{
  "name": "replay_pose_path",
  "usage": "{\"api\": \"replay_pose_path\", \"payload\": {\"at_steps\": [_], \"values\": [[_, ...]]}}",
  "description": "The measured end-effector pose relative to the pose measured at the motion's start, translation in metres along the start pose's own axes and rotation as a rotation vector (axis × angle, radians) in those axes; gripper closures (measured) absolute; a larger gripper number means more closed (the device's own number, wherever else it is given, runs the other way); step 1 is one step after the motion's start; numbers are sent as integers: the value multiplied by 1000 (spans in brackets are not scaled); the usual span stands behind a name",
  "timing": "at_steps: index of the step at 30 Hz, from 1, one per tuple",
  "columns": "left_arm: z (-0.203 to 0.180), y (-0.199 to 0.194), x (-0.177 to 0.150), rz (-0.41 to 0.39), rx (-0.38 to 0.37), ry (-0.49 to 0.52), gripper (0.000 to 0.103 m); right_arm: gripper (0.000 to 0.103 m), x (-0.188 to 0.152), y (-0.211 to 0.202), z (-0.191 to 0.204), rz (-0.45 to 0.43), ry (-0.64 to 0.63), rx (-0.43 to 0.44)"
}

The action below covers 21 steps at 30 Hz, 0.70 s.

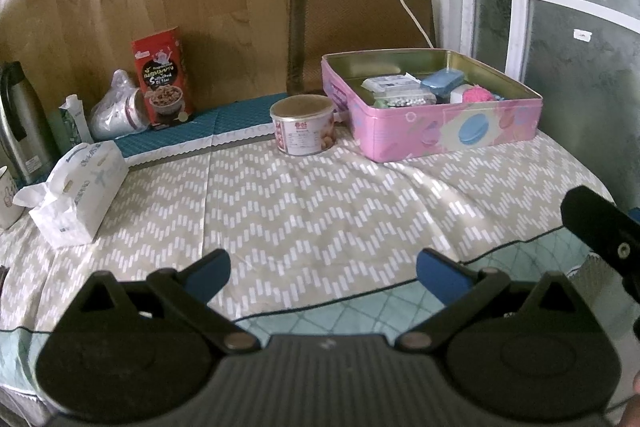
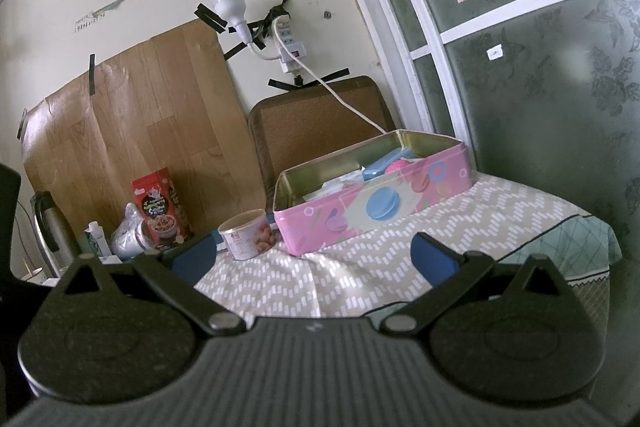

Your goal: Organize soft objects

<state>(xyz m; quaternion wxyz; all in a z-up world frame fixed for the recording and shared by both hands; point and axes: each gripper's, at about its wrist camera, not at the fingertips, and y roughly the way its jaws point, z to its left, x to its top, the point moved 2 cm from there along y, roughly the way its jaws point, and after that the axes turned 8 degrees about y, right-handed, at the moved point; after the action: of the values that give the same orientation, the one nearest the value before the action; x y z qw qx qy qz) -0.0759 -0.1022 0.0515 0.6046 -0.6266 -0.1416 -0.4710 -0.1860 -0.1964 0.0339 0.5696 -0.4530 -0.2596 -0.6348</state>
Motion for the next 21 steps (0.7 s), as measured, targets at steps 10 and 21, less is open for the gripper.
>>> {"api": "replay_pose_path", "payload": {"at_steps": [10,21], "values": [[1,0,0,-5,4,3,0,0,0,1,0,2,-2,0],[5,-15,1,-107,106,23,0,0,2,3,-1,6,-1,-1]]}}
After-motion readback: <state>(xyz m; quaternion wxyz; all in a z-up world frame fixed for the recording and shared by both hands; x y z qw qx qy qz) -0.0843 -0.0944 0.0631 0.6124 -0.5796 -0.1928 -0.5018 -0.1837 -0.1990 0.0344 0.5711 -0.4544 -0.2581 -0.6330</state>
